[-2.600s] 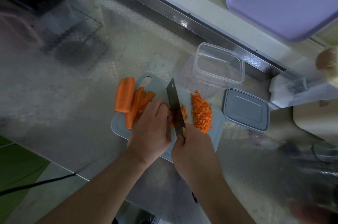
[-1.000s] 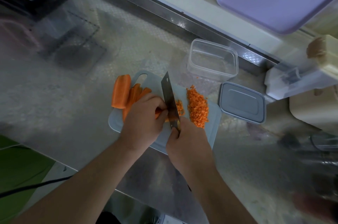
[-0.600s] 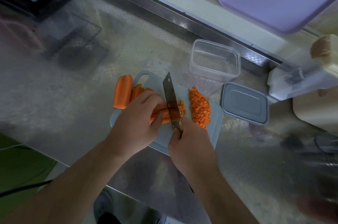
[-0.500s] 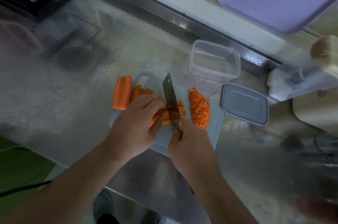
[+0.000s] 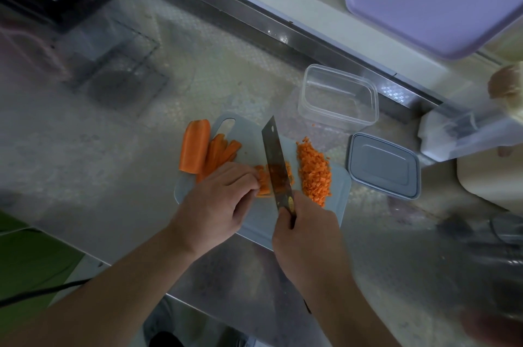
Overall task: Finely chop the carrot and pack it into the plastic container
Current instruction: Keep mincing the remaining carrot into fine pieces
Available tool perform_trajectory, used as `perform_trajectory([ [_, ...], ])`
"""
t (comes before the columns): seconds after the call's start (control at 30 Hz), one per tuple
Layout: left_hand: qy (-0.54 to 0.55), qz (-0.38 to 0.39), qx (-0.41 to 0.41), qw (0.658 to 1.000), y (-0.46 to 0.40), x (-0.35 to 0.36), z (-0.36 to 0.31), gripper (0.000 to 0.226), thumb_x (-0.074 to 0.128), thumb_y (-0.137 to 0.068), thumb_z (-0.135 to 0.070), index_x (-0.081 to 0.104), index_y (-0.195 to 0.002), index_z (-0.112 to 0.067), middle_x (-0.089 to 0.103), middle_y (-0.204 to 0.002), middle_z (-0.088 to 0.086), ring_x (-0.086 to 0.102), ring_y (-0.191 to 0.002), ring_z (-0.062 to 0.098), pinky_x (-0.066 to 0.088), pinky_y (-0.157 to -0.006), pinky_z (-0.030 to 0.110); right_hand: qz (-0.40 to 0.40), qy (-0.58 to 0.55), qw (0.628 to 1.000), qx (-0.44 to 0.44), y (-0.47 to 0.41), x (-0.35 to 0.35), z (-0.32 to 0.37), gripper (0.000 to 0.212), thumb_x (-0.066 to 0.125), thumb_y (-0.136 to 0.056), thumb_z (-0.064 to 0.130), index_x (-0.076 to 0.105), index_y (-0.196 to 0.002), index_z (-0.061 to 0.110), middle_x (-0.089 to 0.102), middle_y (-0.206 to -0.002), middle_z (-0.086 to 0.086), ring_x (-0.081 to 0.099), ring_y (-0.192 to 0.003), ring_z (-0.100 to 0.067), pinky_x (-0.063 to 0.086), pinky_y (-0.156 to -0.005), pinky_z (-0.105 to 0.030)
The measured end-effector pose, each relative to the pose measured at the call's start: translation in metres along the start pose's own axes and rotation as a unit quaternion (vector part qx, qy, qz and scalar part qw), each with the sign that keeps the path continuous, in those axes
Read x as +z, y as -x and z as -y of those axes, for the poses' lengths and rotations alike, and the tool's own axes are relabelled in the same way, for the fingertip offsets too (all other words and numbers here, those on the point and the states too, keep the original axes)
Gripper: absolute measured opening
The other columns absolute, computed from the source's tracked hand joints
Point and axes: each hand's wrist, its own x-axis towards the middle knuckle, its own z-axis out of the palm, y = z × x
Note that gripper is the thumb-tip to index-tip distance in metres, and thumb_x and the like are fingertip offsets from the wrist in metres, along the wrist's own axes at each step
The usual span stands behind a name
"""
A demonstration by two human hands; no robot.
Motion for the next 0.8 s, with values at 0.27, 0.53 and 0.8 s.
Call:
perform_trajectory([
  [0.27,0.002,-0.011,0.003,1.000,-0.001,-0.001,-0.001,0.001,0.074,-0.096,-0.006,0.073,-0.097,-0.007,0.071,-0.106,0.001,0.065,-0.101,0.018,0.054,-0.093,0.033,0.013,0.006,1.000,0.000,0.007,-0.008,0.008,0.023,0.046,-0.098,0.025,0.046,-0.074,0.022,0.053,-0.065,0.002,0.054,-0.059,-0.016,0.046,-0.053,-0.038],
  [0.53,0.003,-0.004,-0.002,1.000,0.000,-0.001,0.001,0.002,0.071,-0.097,-0.007,0.071,-0.096,-0.009,0.070,-0.106,0.000,0.065,-0.101,0.018,0.053,-0.093,0.033,0.065,0.067,0.995,0.027,0.003,-0.001,0.018,0.017,0.043,-0.098,0.021,0.045,-0.082,0.027,0.055,-0.080,0.005,0.056,-0.071,-0.012,0.040,-0.055,-0.026],
  [0.8,0.012,-0.004,-0.011,1.000,0.000,-0.002,0.002,0.005,0.069,-0.099,-0.009,0.070,-0.094,-0.010,0.069,-0.106,-0.002,0.065,-0.103,0.018,0.054,-0.092,0.035,0.012,0.024,0.999,0.029,0.008,0.013,0.014,0.019,0.041,-0.100,0.028,0.042,-0.082,0.022,0.055,-0.072,0.003,0.057,-0.069,-0.020,0.051,-0.063,-0.043],
])
